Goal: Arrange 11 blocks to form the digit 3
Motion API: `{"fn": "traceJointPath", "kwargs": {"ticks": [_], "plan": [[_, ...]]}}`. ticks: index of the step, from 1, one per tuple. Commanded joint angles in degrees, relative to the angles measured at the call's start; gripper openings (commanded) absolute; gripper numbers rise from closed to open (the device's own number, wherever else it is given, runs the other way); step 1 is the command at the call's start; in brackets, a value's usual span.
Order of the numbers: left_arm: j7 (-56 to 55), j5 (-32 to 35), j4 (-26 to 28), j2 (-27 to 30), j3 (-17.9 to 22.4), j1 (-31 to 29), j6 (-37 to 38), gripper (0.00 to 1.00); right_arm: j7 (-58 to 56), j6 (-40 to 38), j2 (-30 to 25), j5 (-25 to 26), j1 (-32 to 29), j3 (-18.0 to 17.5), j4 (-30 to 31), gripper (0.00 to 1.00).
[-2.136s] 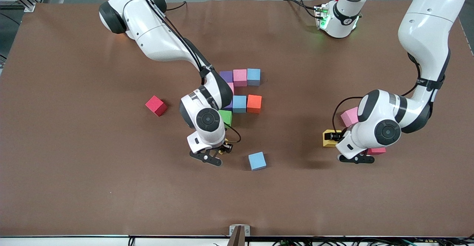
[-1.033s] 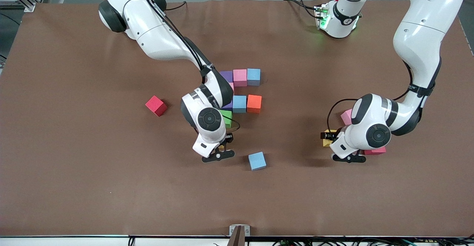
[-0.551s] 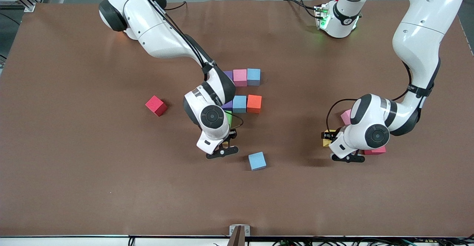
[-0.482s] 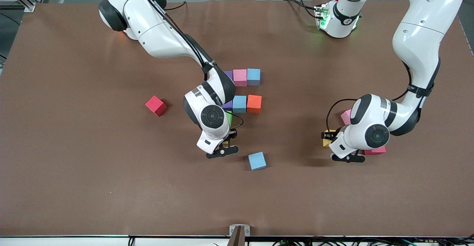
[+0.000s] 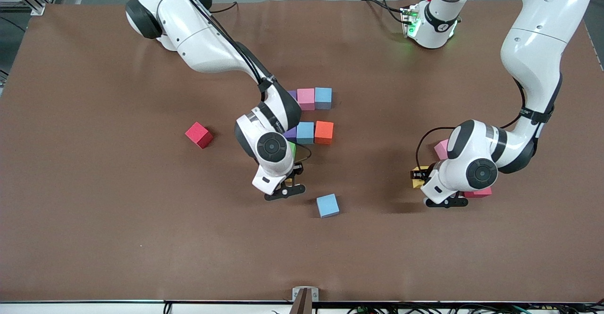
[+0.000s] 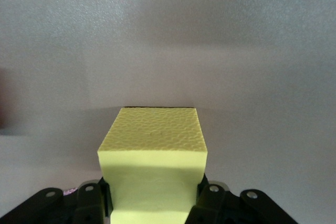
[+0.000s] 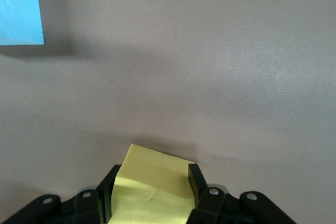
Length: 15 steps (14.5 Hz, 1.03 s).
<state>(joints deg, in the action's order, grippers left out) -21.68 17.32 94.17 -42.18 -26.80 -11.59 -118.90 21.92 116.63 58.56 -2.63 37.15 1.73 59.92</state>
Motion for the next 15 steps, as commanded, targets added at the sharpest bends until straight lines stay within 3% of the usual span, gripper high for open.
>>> {"fn": "traceJointPath", "kwargs": {"ticks": [1, 4, 8, 15], "plan": [[-0.99, 0.78, -0.21, 1.39, -0.27, -0.45, 1.82, 0.13, -0.56, 1.14, -2.22, -1.50, 0.20, -0.76, 4.07, 0.01], [-1.08, 0.34, -2.22, 2.36, -0.36, -0.36, 4.10, 0.00, -0.47, 1.14, -2.65, -1.50, 0.29, -0.76, 4.94, 0.01], [-4.41, -1.15, -7.32, 3.33, -0.79, 0.16, 10.43, 0.00, -0.56, 1.32, -3.71, -1.41, 0.29, -0.76, 6.52, 0.01], [-7.15, -1.06, -8.56, 4.82, -1.85, 0.43, 10.71, 0.00, -0.65, 1.67, -3.80, -1.50, 0.64, -0.85, 6.88, 0.01]]}}
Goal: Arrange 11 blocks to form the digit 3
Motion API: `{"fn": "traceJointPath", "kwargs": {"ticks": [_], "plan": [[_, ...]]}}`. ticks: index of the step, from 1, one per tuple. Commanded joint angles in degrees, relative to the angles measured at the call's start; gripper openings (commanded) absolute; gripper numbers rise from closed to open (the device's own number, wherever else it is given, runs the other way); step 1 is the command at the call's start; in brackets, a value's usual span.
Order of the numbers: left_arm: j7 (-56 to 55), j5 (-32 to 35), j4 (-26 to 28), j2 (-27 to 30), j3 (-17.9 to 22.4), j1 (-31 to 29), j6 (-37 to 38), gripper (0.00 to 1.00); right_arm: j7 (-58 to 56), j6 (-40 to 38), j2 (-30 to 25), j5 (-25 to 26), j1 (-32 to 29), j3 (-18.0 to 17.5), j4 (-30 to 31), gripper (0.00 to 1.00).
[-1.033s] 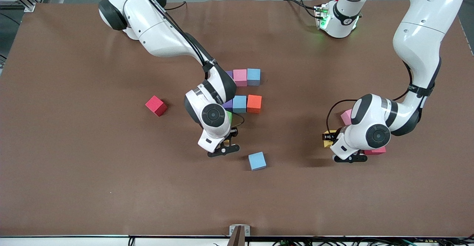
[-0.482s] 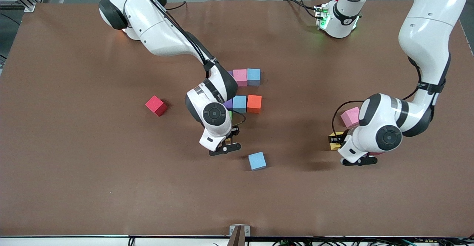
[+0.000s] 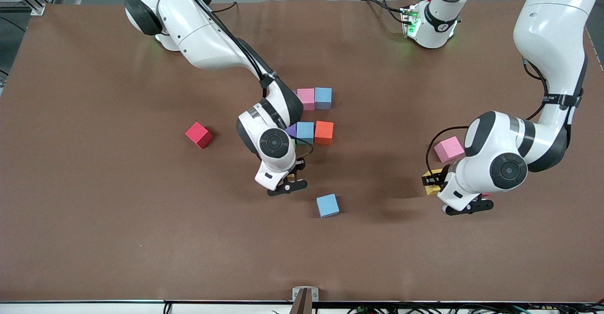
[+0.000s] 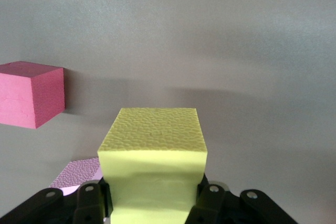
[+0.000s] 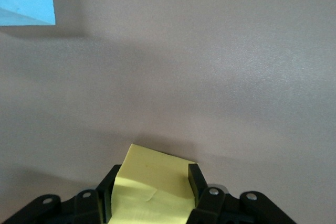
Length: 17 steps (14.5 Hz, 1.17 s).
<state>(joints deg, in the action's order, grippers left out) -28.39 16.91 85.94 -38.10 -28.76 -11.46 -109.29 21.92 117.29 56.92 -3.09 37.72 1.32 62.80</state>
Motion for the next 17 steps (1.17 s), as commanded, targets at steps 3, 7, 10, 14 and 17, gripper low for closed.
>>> {"fn": "traceJointPath", "kwargs": {"ticks": [3, 7, 10, 14, 17], "plan": [[-0.52, -0.65, -0.59, 0.84, 0.11, 0.29, 1.09, 0.00, -2.66, 1.10, -2.16, -0.86, -0.36, -0.36, 3.99, 0.01], [-4.70, -3.53, -2.44, 0.84, -0.50, 0.12, 1.18, 0.00, -2.85, 1.54, -2.16, -0.86, -0.54, -0.36, 3.99, 0.01], [-16.13, -4.35, -2.44, 0.84, -2.17, 1.60, 1.18, 0.00, -2.85, 1.62, -2.16, -0.86, -0.45, -0.36, 3.99, 0.01], [-29.06, -4.08, -2.44, 0.13, -2.17, 7.32, 0.92, 0.01, -2.41, 1.54, -2.08, -0.34, 0.07, -0.18, 3.99, 0.19], [-32.50, -4.08, -2.36, -0.22, -2.09, 8.73, 0.65, 0.01, -2.06, 1.54, -2.08, -0.16, 0.16, -0.18, 3.99, 1.00]]}}
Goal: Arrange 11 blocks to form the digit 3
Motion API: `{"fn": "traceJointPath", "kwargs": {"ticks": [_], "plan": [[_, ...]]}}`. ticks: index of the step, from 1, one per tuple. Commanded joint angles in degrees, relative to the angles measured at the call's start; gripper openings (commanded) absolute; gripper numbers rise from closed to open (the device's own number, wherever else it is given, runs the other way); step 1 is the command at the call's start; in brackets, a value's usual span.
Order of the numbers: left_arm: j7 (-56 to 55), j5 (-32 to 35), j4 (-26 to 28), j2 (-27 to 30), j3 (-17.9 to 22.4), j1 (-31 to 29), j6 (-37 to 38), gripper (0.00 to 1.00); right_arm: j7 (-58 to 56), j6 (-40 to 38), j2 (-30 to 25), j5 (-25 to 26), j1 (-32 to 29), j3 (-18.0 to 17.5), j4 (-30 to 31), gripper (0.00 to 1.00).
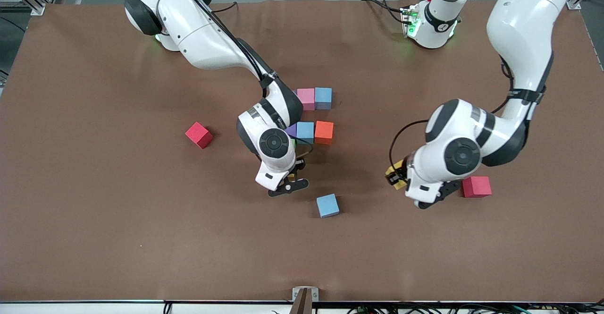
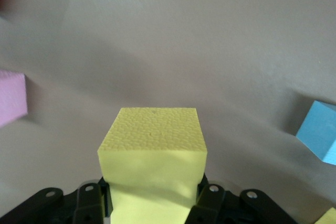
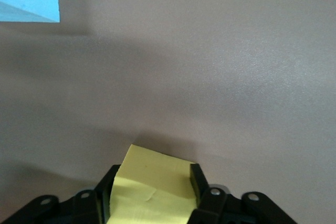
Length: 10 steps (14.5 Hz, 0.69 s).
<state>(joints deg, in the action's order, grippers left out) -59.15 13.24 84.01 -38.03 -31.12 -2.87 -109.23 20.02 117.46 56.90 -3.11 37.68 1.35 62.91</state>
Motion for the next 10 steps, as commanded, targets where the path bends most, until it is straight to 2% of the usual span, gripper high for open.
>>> {"fn": "traceJointPath", "kwargs": {"ticks": [1, 10], "plan": [[-4.02, -0.50, -0.51, -0.63, 0.18, 0.93, 0.42, 0.01, -0.16, 1.37, -2.06, -0.15, 0.20, -0.21, 3.89, 1.00], [-29.06, -0.50, -0.69, -3.71, 0.70, 8.83, -9.50, 0.02, -0.42, 0.58, -3.81, -0.23, -0.24, -0.12, 3.54, 1.00]]}}
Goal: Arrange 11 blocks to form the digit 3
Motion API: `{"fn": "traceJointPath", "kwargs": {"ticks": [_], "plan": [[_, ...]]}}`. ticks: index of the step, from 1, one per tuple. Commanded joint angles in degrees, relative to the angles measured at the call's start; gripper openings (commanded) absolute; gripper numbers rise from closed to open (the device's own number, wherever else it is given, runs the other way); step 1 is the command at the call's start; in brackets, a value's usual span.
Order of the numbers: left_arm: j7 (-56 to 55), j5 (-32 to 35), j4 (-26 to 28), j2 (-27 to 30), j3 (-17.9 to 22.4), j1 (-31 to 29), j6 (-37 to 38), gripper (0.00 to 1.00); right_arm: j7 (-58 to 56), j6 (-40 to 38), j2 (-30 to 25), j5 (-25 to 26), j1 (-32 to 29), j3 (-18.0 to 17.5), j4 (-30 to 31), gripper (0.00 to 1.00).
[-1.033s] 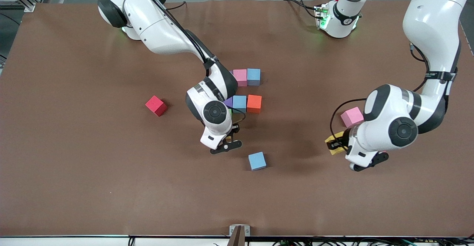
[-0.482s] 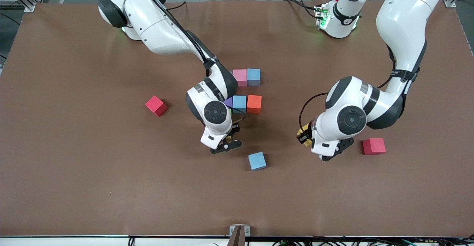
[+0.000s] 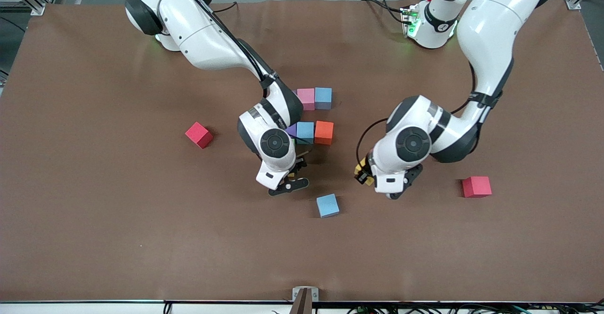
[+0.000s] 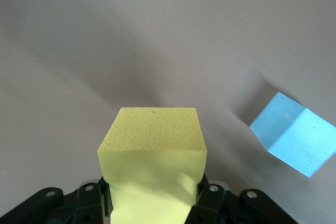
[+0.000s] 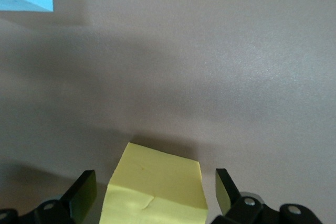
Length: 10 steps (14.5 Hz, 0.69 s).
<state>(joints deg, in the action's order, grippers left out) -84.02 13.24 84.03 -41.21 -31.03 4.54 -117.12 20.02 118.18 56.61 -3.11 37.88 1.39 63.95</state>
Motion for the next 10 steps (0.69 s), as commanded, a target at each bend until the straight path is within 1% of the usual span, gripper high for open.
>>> {"fn": "traceJointPath", "kwargs": {"ticks": [1, 4, 6, 8, 9, 10], "plan": [[-6.57, -0.50, -0.71, -0.80, 0.62, 1.79, -2.58, 0.02, -0.33, -0.49, -4.49, -0.75, -0.70, -0.16, 2.58, 1.00], [-11.24, -0.59, -0.80, -1.68, 0.71, 3.19, -4.86, 0.02, 1.08, -6.19, -7.74, -0.93, -2.54, -0.07, 2.41, 1.00], [-16.41, -0.67, -0.89, -2.91, 0.71, 4.51, -8.45, 0.02, 0.90, -8.39, -9.76, -0.85, -4.56, 0.02, 2.41, 1.00], [-23.26, -0.50, -3.25, -5.27, 0.97, 6.96, -10.84, 0.02, 0.29, -10.33, -11.08, -0.76, -6.76, 0.11, 2.49, 1.00], [-26.34, -0.58, -5.52, -6.51, 2.28, 9.15, -10.85, 0.02, 0.29, -11.30, -11.78, -0.50, -7.99, 0.11, 2.58, 1.00], [-29.67, -0.85, -7.55, -7.39, 4.55, 11.61, -10.85, 0.02, 0.20, -12.87, -12.14, -0.06, -9.48, 0.19, 2.58, 1.00]]}}
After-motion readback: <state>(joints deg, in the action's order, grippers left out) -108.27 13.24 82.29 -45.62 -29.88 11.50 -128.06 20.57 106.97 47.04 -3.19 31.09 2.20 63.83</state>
